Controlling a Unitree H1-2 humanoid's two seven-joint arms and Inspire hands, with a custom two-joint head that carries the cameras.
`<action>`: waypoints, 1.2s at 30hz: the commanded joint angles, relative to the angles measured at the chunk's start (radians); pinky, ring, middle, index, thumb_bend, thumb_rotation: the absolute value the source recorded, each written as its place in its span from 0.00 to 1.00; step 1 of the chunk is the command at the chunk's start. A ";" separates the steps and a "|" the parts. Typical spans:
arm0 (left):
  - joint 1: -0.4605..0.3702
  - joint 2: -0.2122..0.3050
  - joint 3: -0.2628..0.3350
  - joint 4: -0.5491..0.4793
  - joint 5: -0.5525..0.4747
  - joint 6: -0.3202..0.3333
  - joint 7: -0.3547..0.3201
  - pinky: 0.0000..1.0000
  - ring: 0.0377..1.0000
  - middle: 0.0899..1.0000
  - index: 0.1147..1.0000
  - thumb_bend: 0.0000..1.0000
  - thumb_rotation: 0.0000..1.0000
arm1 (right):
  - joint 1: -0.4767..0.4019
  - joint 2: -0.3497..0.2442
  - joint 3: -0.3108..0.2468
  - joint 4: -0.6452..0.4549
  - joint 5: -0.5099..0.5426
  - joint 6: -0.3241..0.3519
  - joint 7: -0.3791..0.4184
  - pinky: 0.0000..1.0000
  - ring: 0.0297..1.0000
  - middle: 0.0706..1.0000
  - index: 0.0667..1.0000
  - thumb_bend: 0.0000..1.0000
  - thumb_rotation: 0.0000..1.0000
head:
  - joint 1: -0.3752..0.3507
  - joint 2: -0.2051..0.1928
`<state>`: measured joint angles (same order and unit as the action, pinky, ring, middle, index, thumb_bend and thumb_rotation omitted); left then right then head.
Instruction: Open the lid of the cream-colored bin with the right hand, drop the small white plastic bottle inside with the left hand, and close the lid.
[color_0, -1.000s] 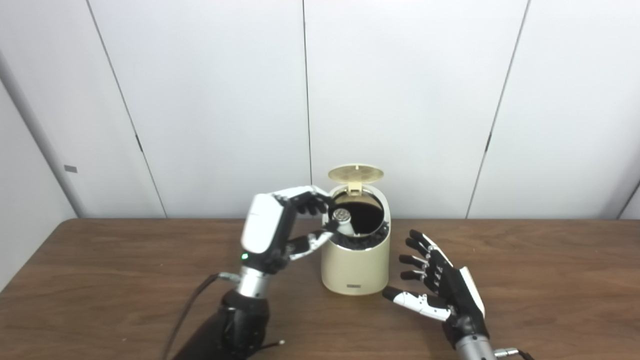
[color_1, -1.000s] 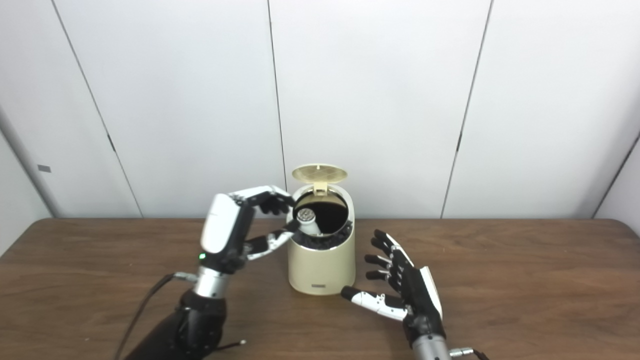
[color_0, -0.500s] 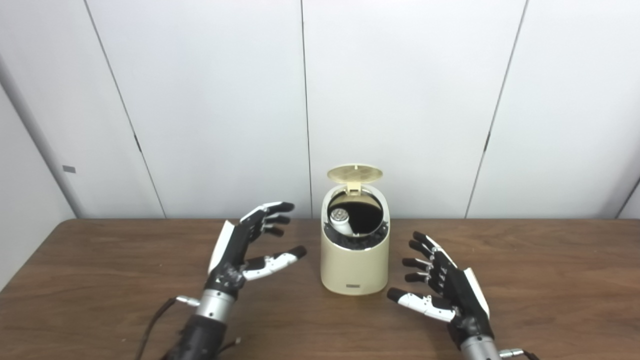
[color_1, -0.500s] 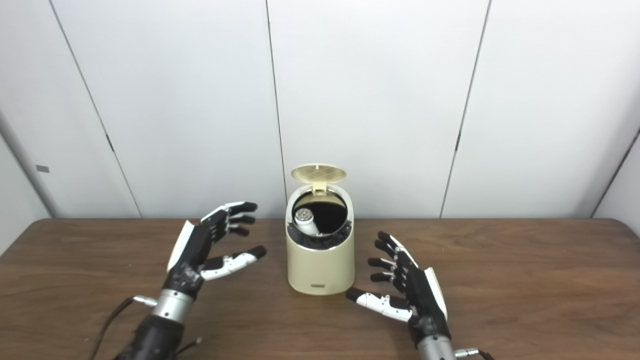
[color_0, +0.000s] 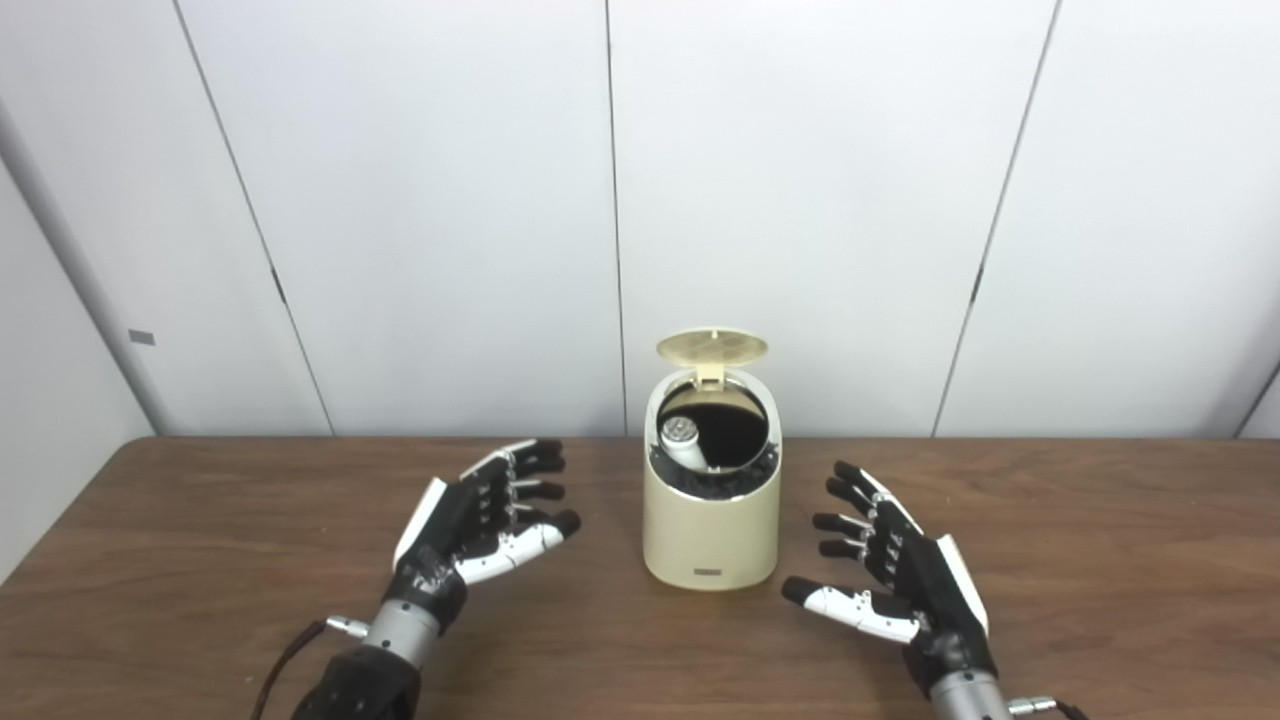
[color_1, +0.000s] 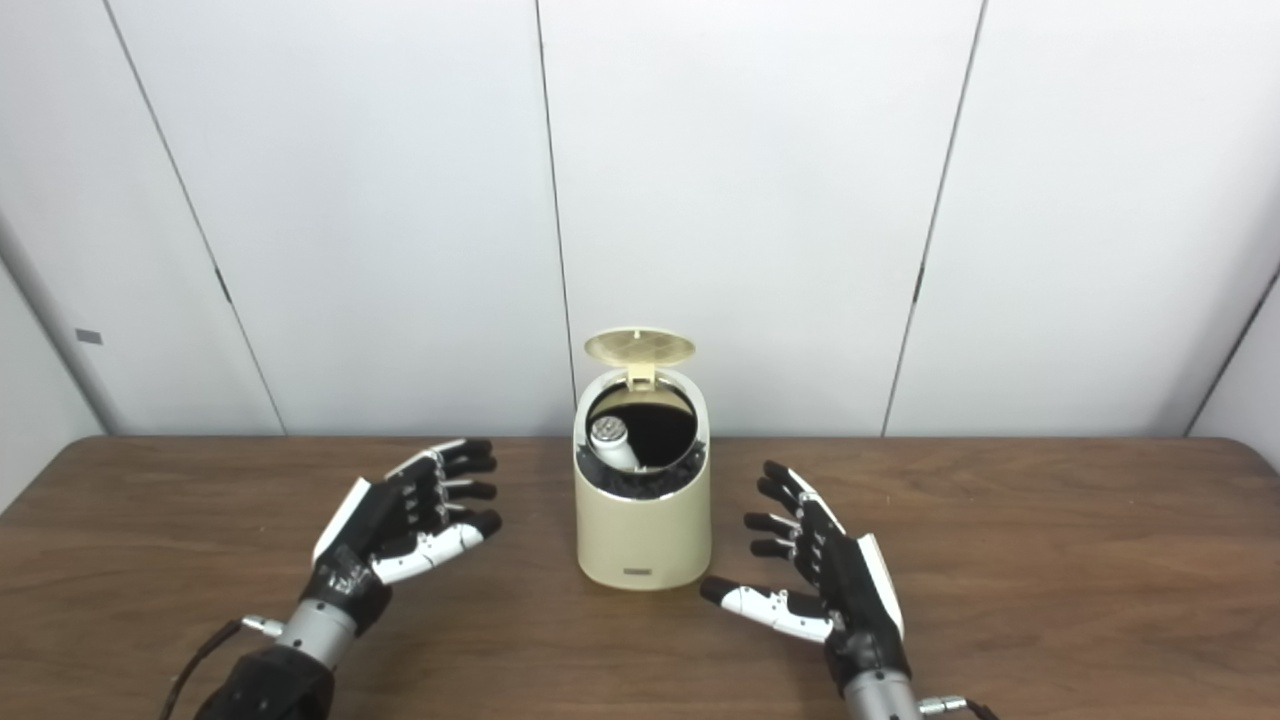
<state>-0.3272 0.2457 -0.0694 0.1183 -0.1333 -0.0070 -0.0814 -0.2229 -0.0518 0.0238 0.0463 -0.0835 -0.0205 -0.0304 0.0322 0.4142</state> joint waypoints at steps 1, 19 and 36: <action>-0.028 0.002 0.023 0.005 0.005 -0.021 -0.006 0.62 0.71 0.76 0.77 0.71 0.23 | -0.030 -0.005 -0.010 -0.011 0.015 -0.062 0.005 0.67 0.76 0.86 0.86 0.79 0.23 | 0.002 -0.001; 0.005 -0.054 0.060 0.070 0.057 -0.061 -0.027 0.59 0.70 0.76 0.78 0.71 0.18 | -0.405 -0.215 0.086 -0.108 -0.293 0.085 0.105 0.73 0.81 0.83 0.82 0.63 0.60 | -0.042 -0.041; 0.006 -0.081 0.063 0.121 0.096 -0.123 -0.022 0.64 0.71 0.76 0.78 0.69 0.20 | -0.561 -0.256 0.184 -0.122 -0.398 0.146 0.253 0.73 0.84 0.82 0.78 0.67 0.66 | -0.026 -0.049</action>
<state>-0.2903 0.1597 -0.0123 0.2457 -0.0427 -0.0918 -0.1046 -0.7221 -0.2977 0.2124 -0.0595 -0.4748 0.1559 0.2296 0.0046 0.3651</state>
